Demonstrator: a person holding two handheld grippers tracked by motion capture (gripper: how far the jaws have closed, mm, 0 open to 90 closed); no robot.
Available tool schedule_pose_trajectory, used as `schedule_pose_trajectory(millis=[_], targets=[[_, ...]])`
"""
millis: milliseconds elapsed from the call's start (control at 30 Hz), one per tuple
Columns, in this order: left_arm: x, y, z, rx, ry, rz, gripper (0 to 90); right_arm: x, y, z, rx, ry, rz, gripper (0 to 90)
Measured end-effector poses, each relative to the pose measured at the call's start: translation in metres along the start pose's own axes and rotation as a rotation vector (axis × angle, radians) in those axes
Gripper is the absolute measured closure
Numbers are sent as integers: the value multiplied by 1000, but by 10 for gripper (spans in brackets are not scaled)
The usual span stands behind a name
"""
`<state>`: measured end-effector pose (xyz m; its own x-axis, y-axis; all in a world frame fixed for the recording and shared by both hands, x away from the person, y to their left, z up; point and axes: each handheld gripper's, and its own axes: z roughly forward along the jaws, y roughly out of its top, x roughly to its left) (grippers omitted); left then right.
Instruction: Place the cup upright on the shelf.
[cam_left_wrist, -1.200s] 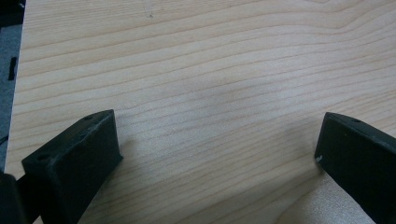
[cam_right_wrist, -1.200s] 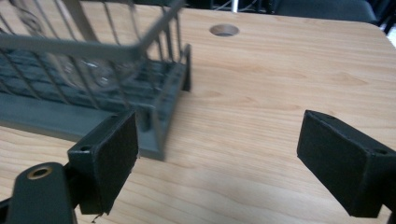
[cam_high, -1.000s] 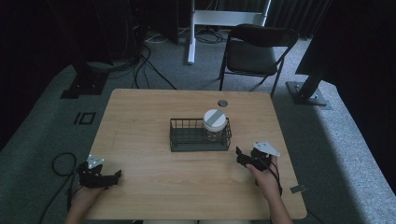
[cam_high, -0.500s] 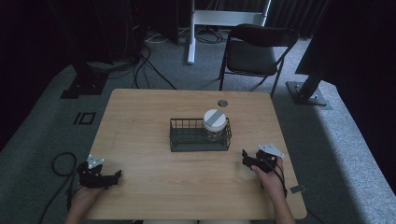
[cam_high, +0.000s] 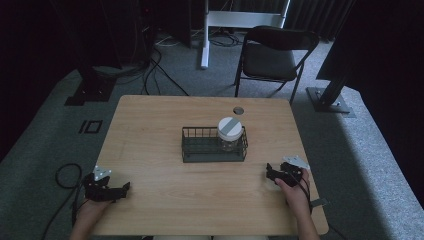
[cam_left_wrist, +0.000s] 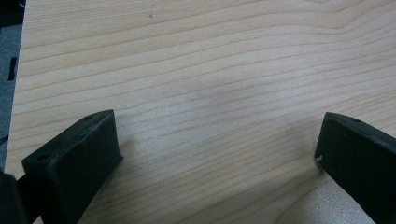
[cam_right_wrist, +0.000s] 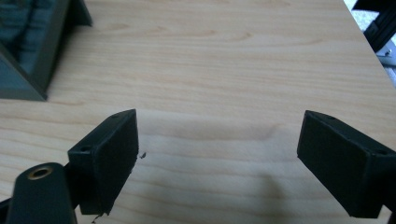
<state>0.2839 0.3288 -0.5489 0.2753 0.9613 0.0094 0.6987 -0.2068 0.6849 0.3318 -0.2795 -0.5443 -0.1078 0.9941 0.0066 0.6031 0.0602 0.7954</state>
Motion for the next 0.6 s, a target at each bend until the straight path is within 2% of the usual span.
schedule_pose_trajectory(millis=[100, 333, 433, 600], targets=[[0, 0, 0, 1, 0, 1, 1, -3, -3, 0, 28, -2, -25, 116], [0, 0, 0, 1, 0, 1, 1, -9, -8, -1, 53, 10, -24, 116], [0, 0, 0, 1, 0, 1, 1, -11, -9, -2, 59, 25, -21, 116], [0, 0, 0, 0, 0, 1, 1, -10, -10, -1, 111, 61, -46, 113]])
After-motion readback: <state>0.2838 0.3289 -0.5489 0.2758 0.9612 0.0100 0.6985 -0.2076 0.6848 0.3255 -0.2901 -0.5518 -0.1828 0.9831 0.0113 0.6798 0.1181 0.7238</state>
